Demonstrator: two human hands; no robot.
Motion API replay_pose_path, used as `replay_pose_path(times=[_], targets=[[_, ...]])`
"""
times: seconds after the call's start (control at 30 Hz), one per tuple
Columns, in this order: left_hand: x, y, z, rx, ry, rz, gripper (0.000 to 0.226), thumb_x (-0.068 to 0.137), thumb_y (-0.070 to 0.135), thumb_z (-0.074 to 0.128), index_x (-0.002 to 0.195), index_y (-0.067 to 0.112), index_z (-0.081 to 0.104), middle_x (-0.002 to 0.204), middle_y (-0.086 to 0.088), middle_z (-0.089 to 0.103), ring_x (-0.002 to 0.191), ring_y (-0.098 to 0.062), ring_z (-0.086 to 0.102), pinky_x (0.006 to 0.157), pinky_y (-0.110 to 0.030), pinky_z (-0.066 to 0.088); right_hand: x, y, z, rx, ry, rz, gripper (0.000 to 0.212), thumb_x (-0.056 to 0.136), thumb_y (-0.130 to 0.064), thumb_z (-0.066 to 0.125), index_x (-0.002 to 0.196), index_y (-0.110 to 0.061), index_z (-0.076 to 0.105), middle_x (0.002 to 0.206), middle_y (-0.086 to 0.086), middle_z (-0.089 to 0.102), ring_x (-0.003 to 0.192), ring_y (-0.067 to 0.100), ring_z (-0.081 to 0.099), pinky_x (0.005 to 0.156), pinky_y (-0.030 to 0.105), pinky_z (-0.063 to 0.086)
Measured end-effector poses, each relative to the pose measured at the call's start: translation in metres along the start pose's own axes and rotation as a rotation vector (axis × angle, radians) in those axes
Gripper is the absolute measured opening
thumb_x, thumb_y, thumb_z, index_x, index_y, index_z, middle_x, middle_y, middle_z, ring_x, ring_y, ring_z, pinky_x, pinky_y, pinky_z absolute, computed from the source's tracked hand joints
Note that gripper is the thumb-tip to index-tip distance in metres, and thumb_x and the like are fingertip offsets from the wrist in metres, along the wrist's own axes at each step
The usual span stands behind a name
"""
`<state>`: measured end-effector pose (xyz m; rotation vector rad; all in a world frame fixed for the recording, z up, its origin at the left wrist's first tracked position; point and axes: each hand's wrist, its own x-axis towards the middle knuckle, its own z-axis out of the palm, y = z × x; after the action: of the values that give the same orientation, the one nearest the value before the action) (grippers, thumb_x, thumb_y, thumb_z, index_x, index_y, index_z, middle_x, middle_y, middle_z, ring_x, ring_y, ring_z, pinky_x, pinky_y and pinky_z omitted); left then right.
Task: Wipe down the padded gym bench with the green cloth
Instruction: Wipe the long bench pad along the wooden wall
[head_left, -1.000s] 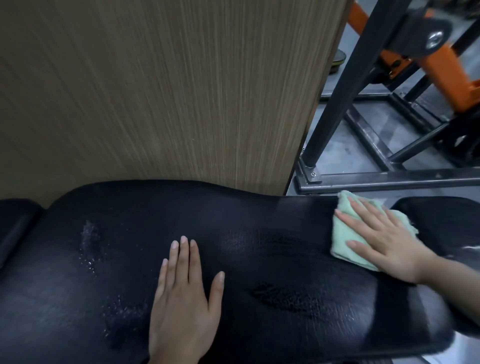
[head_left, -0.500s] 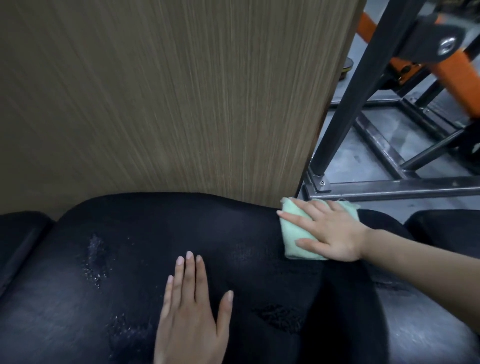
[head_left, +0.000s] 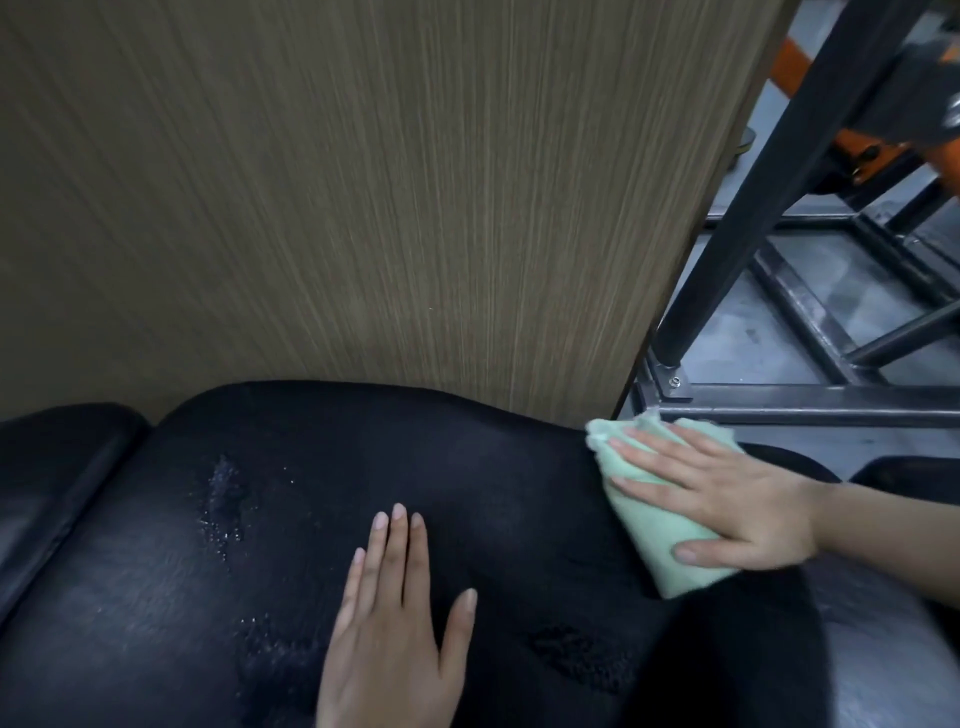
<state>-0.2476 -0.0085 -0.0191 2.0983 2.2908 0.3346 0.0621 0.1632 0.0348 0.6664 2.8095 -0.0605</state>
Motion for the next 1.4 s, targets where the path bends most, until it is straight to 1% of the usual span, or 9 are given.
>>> replay_pose_path(times=[0.17,0.27,0.37,0.5,0.77,0.9,1.1,1.27,1.4], targets=[[0.0,-0.001,0.001,0.021,-0.001,0.005,0.076,0.099,0.055,0.013,0.138,-0.004,0.041,0.147,-0.016,0.039,0.139,-0.024,0.027,0.112,-0.035,0.014,-0.036,0.025,-0.012,0.078,-0.104,-0.007,0.068,0.094,-0.068,0.028,0.152,-0.04,0.005,0.161,-0.006,-0.012,0.147,0.022,-0.016,0.113,0.05,-0.008],[0.0,-0.001,0.001,0.009,0.001,0.005,0.075,0.099,0.056,0.013,0.14,-0.002,0.04,0.149,-0.014,0.038,0.14,-0.023,0.025,0.112,-0.035,0.014,-0.022,0.011,-0.008,0.102,-0.156,0.184,0.066,0.082,-0.082,0.005,0.139,-0.06,-0.019,0.151,-0.018,-0.035,0.14,0.015,-0.032,0.115,0.048,-0.016],[-0.001,-0.001,-0.001,-0.031,0.007,0.009,0.074,0.099,0.056,0.014,0.142,0.0,0.037,0.151,-0.012,0.035,0.142,-0.02,0.022,0.113,-0.033,0.013,-0.001,-0.016,0.007,0.13,-0.058,0.38,0.066,0.07,-0.084,-0.019,0.132,-0.062,-0.028,0.152,-0.017,-0.029,0.145,0.018,-0.019,0.114,0.049,-0.014],[-0.003,0.001,-0.004,-0.034,-0.024,-0.013,0.076,0.098,0.058,0.012,0.145,0.003,0.033,0.154,-0.008,0.029,0.145,-0.016,0.015,0.114,-0.031,0.011,-0.019,-0.01,0.017,0.18,0.034,0.389,0.066,0.089,-0.075,0.001,0.147,-0.048,-0.01,0.16,-0.014,-0.001,0.146,0.019,0.009,0.116,0.051,0.003],[0.004,0.022,-0.021,-0.027,-0.009,-0.013,0.073,0.096,0.054,0.017,0.14,0.002,0.044,0.148,-0.009,0.041,0.14,-0.019,0.03,0.114,-0.031,0.011,-0.069,0.01,0.031,0.218,0.079,0.565,0.076,0.073,-0.087,-0.006,0.138,-0.052,-0.028,0.155,-0.024,-0.006,0.147,0.011,0.0,0.117,0.045,0.011],[0.023,0.076,-0.011,-0.084,-0.009,0.124,0.066,0.097,0.051,0.022,0.141,0.007,0.044,0.148,-0.007,0.041,0.138,-0.02,0.035,0.111,-0.034,0.015,-0.061,0.018,0.027,0.268,0.079,0.652,0.076,0.072,-0.084,0.003,0.141,-0.056,-0.012,0.149,-0.013,0.027,0.134,0.017,0.024,0.104,0.047,0.032],[0.052,0.126,0.016,-0.078,-0.036,0.174,0.073,0.093,0.055,0.006,0.151,0.012,0.017,0.159,-0.002,0.013,0.147,-0.017,0.001,0.115,-0.036,-0.005,-0.03,0.03,0.021,0.188,0.023,0.568,0.094,0.067,-0.086,-0.009,0.15,-0.042,-0.002,0.14,-0.003,0.039,0.131,0.022,0.035,0.105,0.042,0.028],[0.052,0.125,0.02,-0.08,-0.038,0.159,0.067,0.099,0.05,0.013,0.145,0.006,0.036,0.153,-0.006,0.032,0.144,-0.021,0.022,0.111,-0.039,0.013,0.022,0.012,0.005,0.201,0.028,0.468,0.085,0.077,-0.08,0.009,0.15,-0.036,0.009,0.134,0.005,0.047,0.122,0.028,0.049,0.095,0.038,0.038],[0.052,0.125,0.021,-0.072,-0.034,0.142,0.076,0.099,0.053,0.005,0.145,0.0,0.032,0.153,-0.012,0.03,0.143,-0.021,0.023,0.111,-0.037,0.015,0.072,-0.011,-0.001,0.22,0.118,0.466,0.067,0.092,-0.064,0.025,0.15,-0.031,0.018,0.133,0.005,0.05,0.118,0.029,0.052,0.089,0.038,0.039]])
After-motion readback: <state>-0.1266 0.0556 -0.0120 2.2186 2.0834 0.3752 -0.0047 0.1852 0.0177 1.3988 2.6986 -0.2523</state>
